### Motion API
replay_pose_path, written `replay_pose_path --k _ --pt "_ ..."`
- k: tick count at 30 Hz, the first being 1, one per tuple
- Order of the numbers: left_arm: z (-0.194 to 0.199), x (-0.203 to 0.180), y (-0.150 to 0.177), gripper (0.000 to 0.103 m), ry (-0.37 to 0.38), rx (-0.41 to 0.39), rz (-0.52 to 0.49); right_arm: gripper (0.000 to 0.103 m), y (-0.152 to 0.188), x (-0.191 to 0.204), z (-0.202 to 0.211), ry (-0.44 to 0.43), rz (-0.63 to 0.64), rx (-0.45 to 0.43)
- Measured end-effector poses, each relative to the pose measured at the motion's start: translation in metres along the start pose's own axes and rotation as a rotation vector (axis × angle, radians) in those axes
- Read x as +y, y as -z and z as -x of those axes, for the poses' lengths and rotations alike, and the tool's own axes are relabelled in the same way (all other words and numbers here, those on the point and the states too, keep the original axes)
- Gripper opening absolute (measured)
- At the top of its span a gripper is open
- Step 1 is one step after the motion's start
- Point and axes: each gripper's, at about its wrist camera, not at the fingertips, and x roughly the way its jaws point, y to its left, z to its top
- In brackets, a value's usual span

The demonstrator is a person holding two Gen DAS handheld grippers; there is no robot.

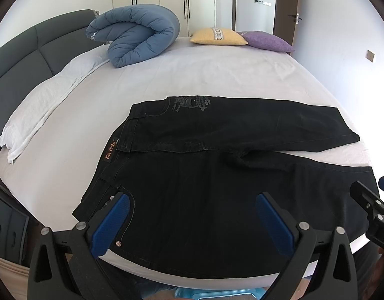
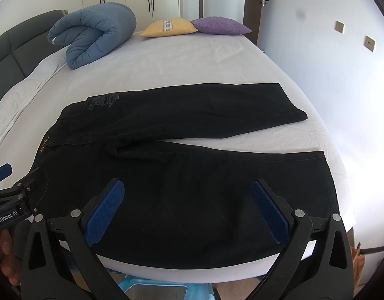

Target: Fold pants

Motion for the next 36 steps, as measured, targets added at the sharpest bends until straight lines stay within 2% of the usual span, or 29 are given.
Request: replay_pose_path --k 36 --pt "-0.0005 0.0029 0.0063 0.103 0.001 0.006 -0.002 0.103 0.0048 0.0007 -0.0072 -0.004 0.003 0.004"
